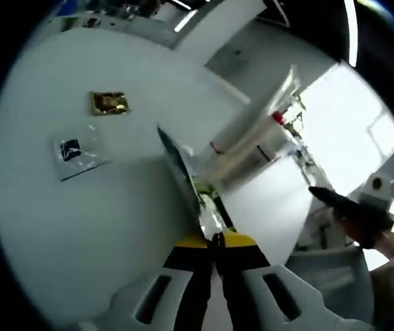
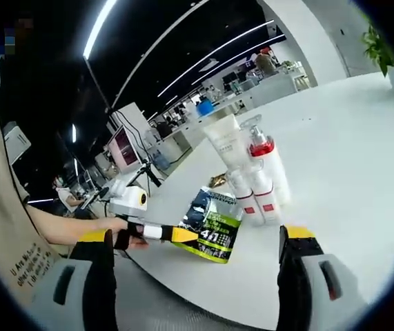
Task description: Arrange the skincare products in the storage area until every visible bottle or jar stands upright without overlapping.
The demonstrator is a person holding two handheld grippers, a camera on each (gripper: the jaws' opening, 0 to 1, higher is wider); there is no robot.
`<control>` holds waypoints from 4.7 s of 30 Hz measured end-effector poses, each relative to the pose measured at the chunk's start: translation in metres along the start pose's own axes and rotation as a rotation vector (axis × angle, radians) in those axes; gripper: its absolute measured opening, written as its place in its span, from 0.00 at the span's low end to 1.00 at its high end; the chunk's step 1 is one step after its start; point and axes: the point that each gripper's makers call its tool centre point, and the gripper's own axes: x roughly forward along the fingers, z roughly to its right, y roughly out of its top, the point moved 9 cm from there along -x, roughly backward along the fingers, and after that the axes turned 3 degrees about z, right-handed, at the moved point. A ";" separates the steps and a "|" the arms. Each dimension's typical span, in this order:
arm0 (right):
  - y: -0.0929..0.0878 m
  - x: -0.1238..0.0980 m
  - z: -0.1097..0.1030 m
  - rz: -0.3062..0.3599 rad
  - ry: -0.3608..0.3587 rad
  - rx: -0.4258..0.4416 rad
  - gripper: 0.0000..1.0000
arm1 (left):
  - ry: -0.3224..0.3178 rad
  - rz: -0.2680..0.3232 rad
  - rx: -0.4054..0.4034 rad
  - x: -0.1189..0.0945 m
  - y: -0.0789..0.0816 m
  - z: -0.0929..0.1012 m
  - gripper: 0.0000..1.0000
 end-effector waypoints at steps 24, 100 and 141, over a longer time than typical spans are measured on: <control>0.000 -0.001 -0.001 0.002 -0.011 -0.008 1.00 | 0.242 -0.159 0.457 -0.003 -0.002 0.000 0.23; -0.002 -0.003 0.008 0.001 -0.074 0.018 1.00 | 0.159 -0.178 0.713 0.038 0.042 -0.021 0.64; 0.001 -0.004 0.007 0.022 -0.078 0.004 1.00 | 0.163 -0.198 0.684 0.037 0.035 -0.008 0.67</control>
